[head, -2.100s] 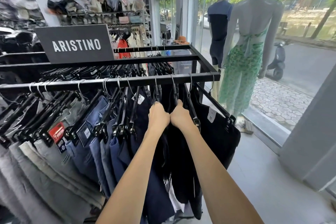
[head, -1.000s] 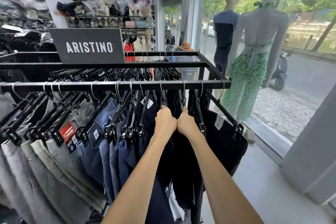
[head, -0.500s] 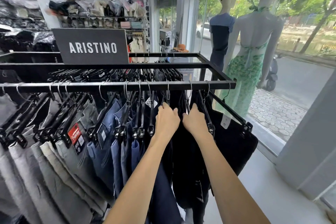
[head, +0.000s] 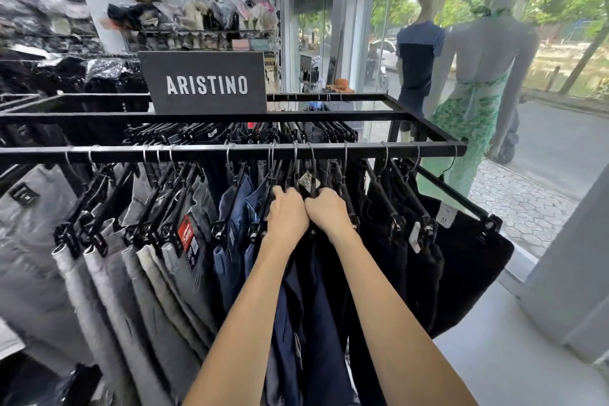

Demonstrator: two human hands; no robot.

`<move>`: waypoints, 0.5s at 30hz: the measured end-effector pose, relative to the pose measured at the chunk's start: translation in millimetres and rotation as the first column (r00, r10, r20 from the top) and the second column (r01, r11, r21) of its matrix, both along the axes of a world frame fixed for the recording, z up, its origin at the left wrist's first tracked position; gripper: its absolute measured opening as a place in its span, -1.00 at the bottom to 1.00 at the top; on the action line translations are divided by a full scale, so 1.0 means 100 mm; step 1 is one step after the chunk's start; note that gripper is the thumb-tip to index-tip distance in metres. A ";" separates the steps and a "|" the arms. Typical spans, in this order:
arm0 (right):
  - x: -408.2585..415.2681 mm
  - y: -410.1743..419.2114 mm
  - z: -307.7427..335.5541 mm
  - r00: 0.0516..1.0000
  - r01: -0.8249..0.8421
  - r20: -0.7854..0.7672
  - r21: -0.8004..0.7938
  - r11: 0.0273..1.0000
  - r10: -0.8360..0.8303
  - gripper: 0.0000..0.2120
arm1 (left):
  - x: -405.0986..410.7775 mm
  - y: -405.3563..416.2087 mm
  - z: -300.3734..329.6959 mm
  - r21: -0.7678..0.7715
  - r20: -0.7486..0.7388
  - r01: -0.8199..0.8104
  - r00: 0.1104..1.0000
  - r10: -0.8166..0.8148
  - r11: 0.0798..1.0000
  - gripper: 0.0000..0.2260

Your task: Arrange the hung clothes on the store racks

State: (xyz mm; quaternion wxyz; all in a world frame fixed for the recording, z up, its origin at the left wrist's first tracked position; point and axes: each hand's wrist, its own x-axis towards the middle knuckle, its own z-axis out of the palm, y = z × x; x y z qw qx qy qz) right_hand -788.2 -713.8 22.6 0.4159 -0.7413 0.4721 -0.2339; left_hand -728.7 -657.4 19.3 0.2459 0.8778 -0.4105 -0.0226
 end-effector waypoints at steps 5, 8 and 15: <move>-0.03 -0.06 -0.08 0.997 0.052 0.055 0.065 0.997 -0.055 -0.66 | -0.07 -0.05 -0.11 0.038 0.188 0.007 0.982 -0.014 0.999 -0.72; -0.07 -0.07 -0.14 0.998 0.059 0.027 0.045 0.997 -0.060 -0.78 | -0.08 -0.10 -0.08 0.020 0.293 -0.027 0.956 0.020 0.999 -0.78; -0.09 -0.21 -0.19 0.994 -0.103 0.044 0.080 0.992 0.099 -0.91 | -0.15 -0.15 -0.08 0.046 0.313 -0.032 0.950 0.016 0.998 -0.79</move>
